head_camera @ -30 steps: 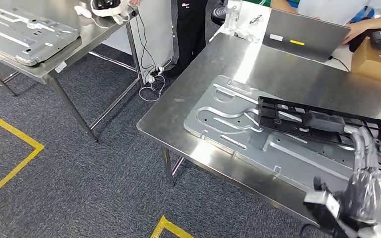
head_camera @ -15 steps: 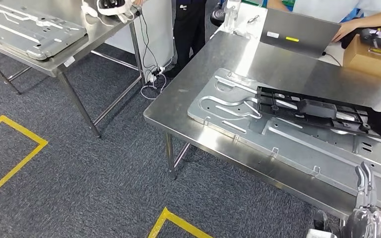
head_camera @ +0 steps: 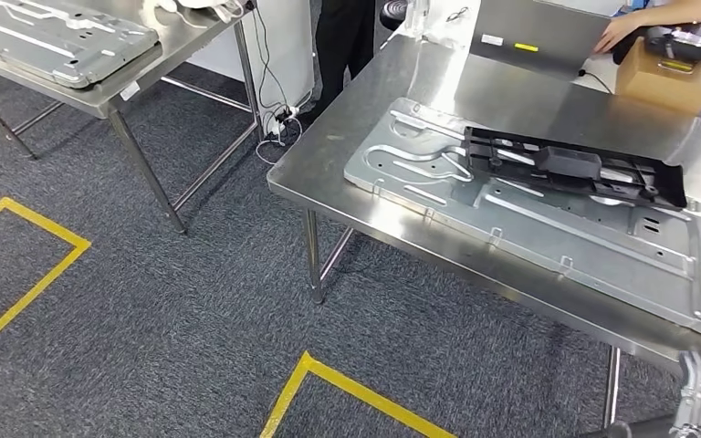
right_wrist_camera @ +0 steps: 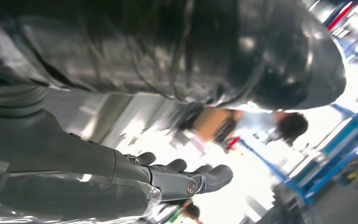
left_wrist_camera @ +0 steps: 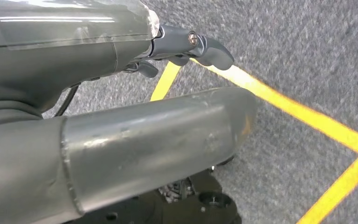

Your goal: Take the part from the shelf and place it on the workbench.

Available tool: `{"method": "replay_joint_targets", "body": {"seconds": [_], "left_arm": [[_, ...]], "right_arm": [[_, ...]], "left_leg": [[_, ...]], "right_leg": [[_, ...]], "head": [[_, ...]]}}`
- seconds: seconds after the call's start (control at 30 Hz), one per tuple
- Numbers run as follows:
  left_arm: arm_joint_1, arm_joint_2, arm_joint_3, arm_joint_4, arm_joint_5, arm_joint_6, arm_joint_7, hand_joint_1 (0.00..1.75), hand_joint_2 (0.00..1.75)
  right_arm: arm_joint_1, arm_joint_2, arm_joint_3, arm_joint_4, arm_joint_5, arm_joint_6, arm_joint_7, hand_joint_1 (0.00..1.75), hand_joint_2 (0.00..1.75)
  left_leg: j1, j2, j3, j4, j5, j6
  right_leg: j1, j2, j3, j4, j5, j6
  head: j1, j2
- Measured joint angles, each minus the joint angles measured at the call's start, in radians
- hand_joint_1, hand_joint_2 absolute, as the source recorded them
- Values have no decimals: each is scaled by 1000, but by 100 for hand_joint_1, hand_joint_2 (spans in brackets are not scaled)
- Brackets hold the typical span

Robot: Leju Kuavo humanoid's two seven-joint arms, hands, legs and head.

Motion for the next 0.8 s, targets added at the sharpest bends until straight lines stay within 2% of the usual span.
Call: {"method": "replay_joint_targets", "body": {"seconds": [0.03,0.07,0.1,0.17,0.2,0.23,0.27,0.3,0.33,0.37,0.4,0.43,0.47,0.5,0.53,0.57,0.6,0.67,0.7,0.73,0.77,0.8], "left_arm": [[1,0,4,0,-1,1,-1,0,0],[2,1,7,0,-2,2,-1,0,0],[3,1,9,0,-2,4,-2,0,0],[5,1,12,0,-4,8,-2,0,0],[5,1,13,0,-5,10,-2,0,0],[4,1,14,-1,-5,11,-2,0,0],[4,1,15,-1,-6,12,-2,0,0],[3,1,16,-1,-6,12,-2,0,0],[2,1,16,-1,-6,12,-2,0,0],[0,1,17,-1,-6,13,-2,0,0],[-2,1,17,-1,-6,13,-2,0,0],[-4,0,18,-2,-6,13,-2,0,0],[-5,0,18,-2,-7,13,-2,0,0],[-5,0,19,-2,-7,13,-2,0,0],[-5,0,19,-2,-7,13,-2,0,0],[-5,1,20,-2,-8,13,-2,0,0],[-4,1,22,-2,-8,14,-2,0,0],[-3,1,25,-3,-11,15,-3,0,0],[-2,1,27,-4,-13,15,-4,0,0],[-1,1,28,-4,-17,15,-5,0,0],[0,1,30,-4,-20,15,-6,0,0],[0,0,31,-4,-22,15,-7,0,0]], "right_arm": [[0,3,-7,17,-7,-11,9,0,0],[-1,7,-13,38,-15,-20,16,0,0],[-3,11,-18,63,-26,-25,20,0,0],[-9,16,-32,121,-49,-22,23,0,0],[-14,18,-41,151,-58,-17,23,0,0],[-19,19,-49,179,-65,-13,21,0,0],[-24,20,-57,203,-68,-10,19,0,0],[-28,21,-64,222,-70,-9,17,0,0],[-30,21,-69,237,-71,-9,16,0,0],[-32,21,-73,247,-72,-8,15,0,0],[-35,22,-76,256,-73,-8,14,0,0],[-37,22,-79,262,-73,-8,13,0,0],[-38,22,-82,269,-73,-7,12,0,0],[-39,23,-85,274,-73,-7,11,0,0],[-39,23,-88,280,-73,-7,11,0,0],[-39,23,-92,285,-73,-7,13,0,0],[-39,23,-96,290,-72,-7,16,0,0],[-42,23,-100,301,-58,6,35,0,0],[-45,23,-103,312,-43,17,47,0,0],[-48,24,-107,326,-23,29,58,0,0],[-52,24,-112,346,-1,37,66,0,0],[-58,24,-118,370,22,39,73,0,0]], "left_leg": [[1,-3,-5,4,-8,-6],[2,-6,-13,22,-36,-12],[4,-9,-25,59,-82,-19],[10,-12,-51,177,-181,-31],[15,-12,-58,236,-202,-37],[18,-12,-53,273,-196,-42],[22,-12,-34,278,-170,-46],[26,-12,4,249,-139,-49],[30,-13,56,189,-126,-52],[30,-15,114,110,-134,-52],[28,-17,155,44,-151,-46],[25,-19,180,-1,-170,-37],[20,-20,186,-23,-176,-26],[19,-18,177,-25,-168,-12],[18,-15,169,-27,-157,-1],[18,-11,158,-30,-143,10],[19,-7,143,-33,-130,18],[15,-8,107,-33,-106,26],[13,-9,88,-32,-94,26],[11,-11,71,-30,-82,26],[9,-14,56,-28,-70,25],[7,-19,43,-26,-59,24]], "right_leg": [[-3,-1,-8,-5,14,-6],[-7,-3,-19,-11,29,-11],[-10,-5,-33,-14,44,-14],[-11,-6,-67,-8,67,-15],[-12,-7,-87,-1,78,-13],[-13,-8,-109,7,88,-10],[-15,-8,-131,17,98,-6],[-17,-8,-153,29,106,-1],[-19,-8,-172,41,113,5],[-20,-7,-189,53,120,11],[-20,-7,-199,61,127,18],[-20,-7,-206,66,136,25],[-20,-7,-210,66,146,33],[-23,-7,-212,64,156,40],[-26,-6,-217,66,151,46],[-28,-4,-224,82,124,51],[-30,-2,-235,116,77,54],[-30,0,-258,230,-35,57],[-29,0,-264,290,-61,57],[-27,1,-263,334,-57,55],[-25,2,-249,353,-29,51],[-22,5,-220,338,8,45]], "head": [[0,0],[0,0],[-1,0],[-1,0],[-1,0],[-1,0],[-1,0],[-1,0],[-1,0],[-1,0],[-1,0],[0,0],[0,0],[0,0],[0,0],[0,0],[0,0],[0,0],[0,0],[0,0],[0,0],[0,0]]}}
